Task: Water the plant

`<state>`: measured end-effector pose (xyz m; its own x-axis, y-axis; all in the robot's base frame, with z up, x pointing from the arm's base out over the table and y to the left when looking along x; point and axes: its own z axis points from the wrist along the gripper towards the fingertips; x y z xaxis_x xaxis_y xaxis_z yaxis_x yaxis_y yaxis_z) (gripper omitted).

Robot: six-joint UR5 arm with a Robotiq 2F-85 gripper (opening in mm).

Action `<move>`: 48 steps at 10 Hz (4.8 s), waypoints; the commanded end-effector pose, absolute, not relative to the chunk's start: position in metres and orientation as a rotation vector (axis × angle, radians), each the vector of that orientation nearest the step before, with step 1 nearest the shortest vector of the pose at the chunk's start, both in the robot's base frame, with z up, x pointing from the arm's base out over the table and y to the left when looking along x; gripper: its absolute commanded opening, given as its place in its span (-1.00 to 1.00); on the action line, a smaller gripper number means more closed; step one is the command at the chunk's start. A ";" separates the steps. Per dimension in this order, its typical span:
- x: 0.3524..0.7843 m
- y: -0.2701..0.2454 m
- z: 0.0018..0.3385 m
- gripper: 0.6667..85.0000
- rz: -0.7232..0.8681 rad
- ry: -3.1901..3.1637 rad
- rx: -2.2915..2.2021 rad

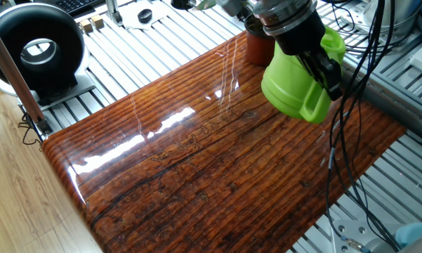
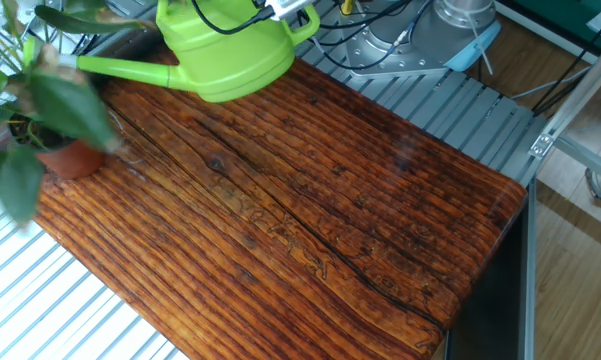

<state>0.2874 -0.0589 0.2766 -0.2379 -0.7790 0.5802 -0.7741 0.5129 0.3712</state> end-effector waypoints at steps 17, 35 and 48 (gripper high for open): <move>0.269 -0.087 0.312 -0.98 0.167 -1.969 0.999; 0.286 -0.079 0.291 -0.98 0.138 -1.962 1.217; 0.258 -0.065 0.308 -0.98 0.028 -1.916 1.114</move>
<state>0.2592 -0.0695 0.3090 -0.1876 -0.6794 0.7094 -0.7145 0.5899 0.3762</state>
